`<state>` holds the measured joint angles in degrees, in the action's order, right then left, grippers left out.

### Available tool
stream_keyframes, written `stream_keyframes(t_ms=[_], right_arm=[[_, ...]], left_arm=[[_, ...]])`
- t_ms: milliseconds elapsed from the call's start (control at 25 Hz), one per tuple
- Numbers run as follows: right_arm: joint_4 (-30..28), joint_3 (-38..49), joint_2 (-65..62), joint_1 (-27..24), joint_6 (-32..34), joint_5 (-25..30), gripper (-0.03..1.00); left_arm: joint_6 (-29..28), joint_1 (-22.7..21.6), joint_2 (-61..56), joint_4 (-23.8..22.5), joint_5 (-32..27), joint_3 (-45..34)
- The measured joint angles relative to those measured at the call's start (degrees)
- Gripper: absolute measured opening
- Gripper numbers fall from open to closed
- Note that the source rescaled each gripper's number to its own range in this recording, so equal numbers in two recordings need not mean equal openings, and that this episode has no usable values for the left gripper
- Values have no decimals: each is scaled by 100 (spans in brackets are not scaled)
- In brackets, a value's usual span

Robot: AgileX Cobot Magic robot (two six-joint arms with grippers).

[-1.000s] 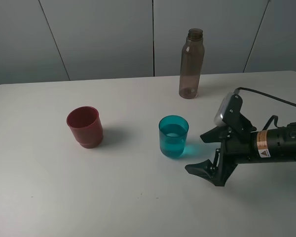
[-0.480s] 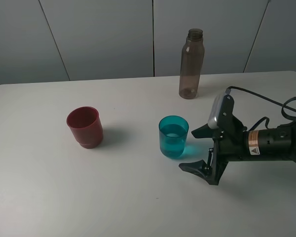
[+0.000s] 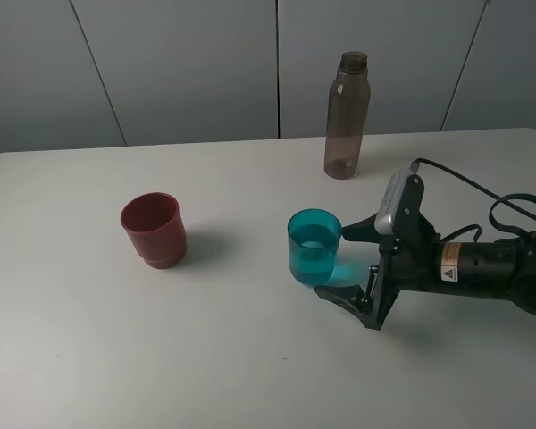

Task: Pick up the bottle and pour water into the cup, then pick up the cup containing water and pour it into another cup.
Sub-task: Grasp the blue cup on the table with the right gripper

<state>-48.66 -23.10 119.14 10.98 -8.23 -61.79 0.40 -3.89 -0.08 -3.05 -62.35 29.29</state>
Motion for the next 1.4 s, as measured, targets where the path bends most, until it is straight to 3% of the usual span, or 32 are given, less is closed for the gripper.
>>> stream_keyframes(t_ms=[1040, 1400], right_arm=[[-479, -386, 122, 0, 68, -279, 100], [-612, -678, 218, 66, 399, -273, 100]], left_arm=[[0, 0, 0, 0, 0, 0], [0, 0, 0, 0, 0, 0]])
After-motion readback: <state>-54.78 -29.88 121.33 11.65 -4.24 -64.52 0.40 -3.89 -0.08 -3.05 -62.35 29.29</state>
